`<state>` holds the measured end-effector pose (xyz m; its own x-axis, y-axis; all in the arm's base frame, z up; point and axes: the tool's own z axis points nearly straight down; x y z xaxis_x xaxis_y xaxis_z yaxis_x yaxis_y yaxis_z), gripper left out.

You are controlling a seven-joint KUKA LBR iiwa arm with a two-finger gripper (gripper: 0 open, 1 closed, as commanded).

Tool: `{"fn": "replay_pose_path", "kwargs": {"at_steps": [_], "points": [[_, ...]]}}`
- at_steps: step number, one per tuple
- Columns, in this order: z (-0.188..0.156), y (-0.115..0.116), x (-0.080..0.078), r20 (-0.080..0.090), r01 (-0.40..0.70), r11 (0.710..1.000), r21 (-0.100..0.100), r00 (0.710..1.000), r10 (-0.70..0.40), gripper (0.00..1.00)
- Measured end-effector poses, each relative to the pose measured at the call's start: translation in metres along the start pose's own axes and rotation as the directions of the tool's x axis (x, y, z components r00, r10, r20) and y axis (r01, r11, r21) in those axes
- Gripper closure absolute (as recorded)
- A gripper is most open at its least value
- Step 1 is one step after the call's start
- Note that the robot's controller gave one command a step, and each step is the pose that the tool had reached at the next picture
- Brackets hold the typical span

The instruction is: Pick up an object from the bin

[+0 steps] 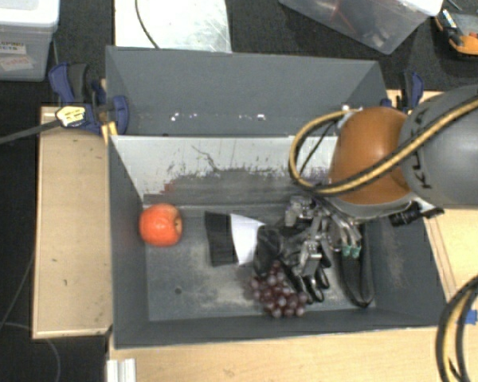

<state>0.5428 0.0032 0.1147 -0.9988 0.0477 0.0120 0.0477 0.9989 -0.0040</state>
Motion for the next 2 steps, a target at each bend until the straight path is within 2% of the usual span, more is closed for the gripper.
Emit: {"fn": "replay_pose_path", "kwargs": {"at_steps": [1,2], "points": [[-0.021,-0.049,0.034,0.027,-0.056,0.998,-0.006,0.998,0.056,0.00],[-0.003,-0.041,0.017,0.023,0.480,0.877,0.004,0.877,-0.480,0.00]]}}
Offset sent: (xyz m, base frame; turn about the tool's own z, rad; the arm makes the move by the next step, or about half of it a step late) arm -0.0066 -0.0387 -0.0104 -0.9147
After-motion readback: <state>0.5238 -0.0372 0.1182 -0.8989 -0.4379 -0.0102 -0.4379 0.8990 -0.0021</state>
